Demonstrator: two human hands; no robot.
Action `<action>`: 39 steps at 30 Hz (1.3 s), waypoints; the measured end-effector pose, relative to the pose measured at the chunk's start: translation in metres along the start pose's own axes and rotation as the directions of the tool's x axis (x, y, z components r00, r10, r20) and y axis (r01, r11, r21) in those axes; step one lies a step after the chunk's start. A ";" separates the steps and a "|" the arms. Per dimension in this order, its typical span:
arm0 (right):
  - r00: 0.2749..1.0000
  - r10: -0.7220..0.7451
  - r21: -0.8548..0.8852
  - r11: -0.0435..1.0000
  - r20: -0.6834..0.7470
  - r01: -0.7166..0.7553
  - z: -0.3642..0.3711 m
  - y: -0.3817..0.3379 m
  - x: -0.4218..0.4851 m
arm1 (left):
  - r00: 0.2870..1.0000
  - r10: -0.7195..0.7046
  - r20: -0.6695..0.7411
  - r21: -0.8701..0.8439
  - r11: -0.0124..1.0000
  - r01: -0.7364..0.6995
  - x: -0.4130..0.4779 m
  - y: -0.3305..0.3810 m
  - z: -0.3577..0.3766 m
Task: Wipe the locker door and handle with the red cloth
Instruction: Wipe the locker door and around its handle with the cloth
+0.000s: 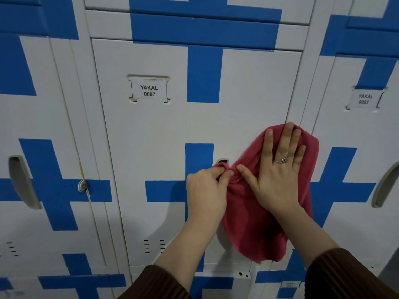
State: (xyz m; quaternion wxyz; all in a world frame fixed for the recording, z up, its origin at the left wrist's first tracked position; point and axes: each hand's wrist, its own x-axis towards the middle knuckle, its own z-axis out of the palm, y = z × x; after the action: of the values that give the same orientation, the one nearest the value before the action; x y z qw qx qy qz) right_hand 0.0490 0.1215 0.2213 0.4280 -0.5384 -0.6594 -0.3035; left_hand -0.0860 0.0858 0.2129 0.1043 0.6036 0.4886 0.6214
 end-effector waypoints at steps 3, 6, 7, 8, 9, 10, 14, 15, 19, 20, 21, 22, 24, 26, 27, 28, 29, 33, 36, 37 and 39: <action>1.000 0.006 0.011 1.000 -0.012 -0.006 0.001 0.000 0.001 | 0.995 0.089 -0.054 0.023 0.996 -0.088 0.004 0.004 0.001; 1.000 -0.007 0.005 1.000 -0.003 0.007 0.001 0.000 0.001 | 0.995 0.101 -0.025 0.091 0.991 -0.098 -0.007 -0.009 0.003; 1.000 -0.024 -0.003 1.000 0.006 0.024 0.000 0.001 0.000 | 0.997 0.079 0.000 0.095 0.992 -0.078 -0.013 -0.014 0.003; 0.999 -0.042 -0.009 0.999 0.014 0.042 0.000 0.001 -0.002 | 0.998 0.054 0.021 0.092 0.994 -0.056 -0.018 -0.016 0.002; 0.998 -0.056 -0.013 0.998 0.021 0.056 -0.001 0.002 -0.002 | 0.999 0.034 0.035 0.089 0.995 -0.037 -0.020 -0.017 0.002; 0.998 -0.063 -0.018 0.998 0.026 0.063 -0.001 0.002 -0.003 | 0.999 0.020 0.044 0.089 0.996 -0.023 -0.019 -0.016 0.001; 0.998 -0.047 -0.011 0.999 0.031 0.047 -0.001 0.002 -0.003 | 0.998 0.058 0.034 0.088 0.994 -0.060 -0.004 -0.004 -0.001; 0.999 -0.044 -0.008 0.999 0.031 0.044 -0.001 0.002 -0.003 | 0.997 0.080 0.015 0.088 0.993 -0.081 0.000 -0.002 -0.001; 0.999 -0.046 0.003 0.999 0.030 0.046 -0.001 0.002 -0.003 | 0.983 0.175 -0.049 0.130 0.977 -0.167 -0.001 -0.006 0.002; 0.999 -0.044 0.011 0.999 0.031 0.044 -0.002 0.003 -0.001 | 0.983 0.177 -0.055 0.135 0.976 -0.169 -0.005 -0.009 0.003; 0.998 -0.043 0.020 0.999 0.036 0.042 -0.003 0.003 0.001 | 0.984 0.168 -0.057 0.127 0.979 -0.160 -0.009 -0.013 0.004; 0.998 -0.045 0.026 0.999 0.040 0.044 -0.005 0.003 0.004 | 0.986 0.154 -0.059 0.112 0.983 -0.147 -0.012 -0.015 0.004; 0.999 -0.045 0.050 0.998 0.028 0.044 -0.007 0.002 0.009 | 0.991 0.126 -0.053 0.091 0.988 -0.121 -0.014 -0.016 0.003; 1.000 -0.031 0.095 0.995 -0.001 0.031 -0.006 0.002 0.011 | 0.994 0.107 -0.029 0.075 0.992 -0.104 -0.013 -0.016 0.003; 1.000 -0.023 0.127 0.992 -0.019 0.025 -0.005 0.003 0.012 | 0.995 0.099 -0.018 0.067 0.993 -0.098 -0.012 -0.016 0.002; 0.999 -0.017 0.164 0.986 -0.036 0.023 -0.003 0.004 0.012 | 0.995 0.098 -0.012 0.065 0.993 -0.097 -0.011 -0.015 0.002; 0.998 -0.013 0.209 0.978 -0.053 0.024 -0.003 0.005 0.013 | 0.994 0.105 -0.012 0.070 0.992 -0.104 -0.011 -0.014 0.002; 0.993 0.043 0.433 0.901 -0.108 0.009 -0.001 0.013 0.011 | 0.988 0.146 -0.053 0.101 0.985 -0.140 -0.006 -0.013 0.002; 0.985 0.068 0.497 0.868 -0.160 0.021 -0.008 0.021 0.015 | 0.981 0.158 -0.110 0.067 0.986 -0.151 -0.002 -0.007 0.003; 0.983 0.061 0.501 0.865 -0.175 0.035 -0.010 0.022 0.017 | 0.978 0.157 -0.134 0.053 0.987 -0.151 -0.001 -0.005 0.004; 0.981 0.043 0.454 0.890 -0.188 0.048 -0.011 0.023 0.022 | 0.973 0.159 -0.167 0.036 0.987 -0.155 -0.001 -0.004 0.006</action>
State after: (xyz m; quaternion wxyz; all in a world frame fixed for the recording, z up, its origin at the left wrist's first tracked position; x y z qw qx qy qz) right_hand 0.0725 0.1272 0.2444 0.6039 -0.3899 -0.6683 -0.1916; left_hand -0.0827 0.0904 0.2082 0.0059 0.5865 0.4533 0.6712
